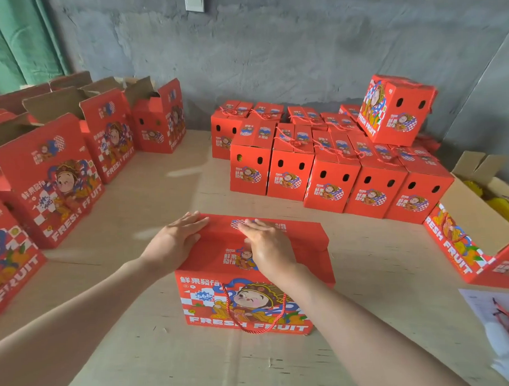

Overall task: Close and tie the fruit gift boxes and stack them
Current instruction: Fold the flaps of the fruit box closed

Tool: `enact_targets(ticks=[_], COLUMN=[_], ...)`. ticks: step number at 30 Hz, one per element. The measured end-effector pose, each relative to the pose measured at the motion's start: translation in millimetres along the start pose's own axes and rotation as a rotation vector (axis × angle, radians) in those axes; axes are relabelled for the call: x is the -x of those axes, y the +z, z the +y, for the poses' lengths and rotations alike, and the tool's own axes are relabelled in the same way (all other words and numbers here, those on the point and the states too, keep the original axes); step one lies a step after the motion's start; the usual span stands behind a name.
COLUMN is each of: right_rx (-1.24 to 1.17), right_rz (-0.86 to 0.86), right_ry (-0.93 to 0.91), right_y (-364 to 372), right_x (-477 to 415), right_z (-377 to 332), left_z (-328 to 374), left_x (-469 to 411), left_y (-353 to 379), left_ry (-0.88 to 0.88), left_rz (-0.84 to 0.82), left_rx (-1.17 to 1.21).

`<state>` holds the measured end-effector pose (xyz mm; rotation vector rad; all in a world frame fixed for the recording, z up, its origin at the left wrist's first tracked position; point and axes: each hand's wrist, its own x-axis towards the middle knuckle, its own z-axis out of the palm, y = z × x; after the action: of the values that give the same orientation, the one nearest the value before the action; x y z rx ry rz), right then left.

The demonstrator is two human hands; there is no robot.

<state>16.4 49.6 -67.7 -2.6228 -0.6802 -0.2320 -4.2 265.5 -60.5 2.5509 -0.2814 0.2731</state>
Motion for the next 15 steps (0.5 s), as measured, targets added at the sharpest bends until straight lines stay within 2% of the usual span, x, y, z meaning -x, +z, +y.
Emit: enact_targets(ticks=[3, 5, 9, 10, 12, 15], right_rx=[-0.056, -0.074, -0.096, -0.098, -0.103, -0.104], right_rz=[-0.004, -0.027, -0.006, -0.003, 0.005, 0.024], right_ry=[-0.045, -0.078, -0.101, -0.105, -0.111, -0.112], right_y=[-3, -5, -3, -3, -2, -1], right_x=[2, 2, 2, 2, 3, 3], right_z=[5, 9, 13, 14, 14, 13], left_z=[-4, -8, -10, -9, -12, -22], left_x=[0, 0, 3, 1, 0, -2], left_y=[1, 0, 16, 19, 20, 8], left_ry=[0.004, -0.044, -0.378, -0.464, -0.555, -0.549], left_rz=[0.049, 0.085, 0.292, 0.294, 0.182, -0.054], left_rx=[0.033, 0.147, 0.490, 0.572, 0.747, 0.943])
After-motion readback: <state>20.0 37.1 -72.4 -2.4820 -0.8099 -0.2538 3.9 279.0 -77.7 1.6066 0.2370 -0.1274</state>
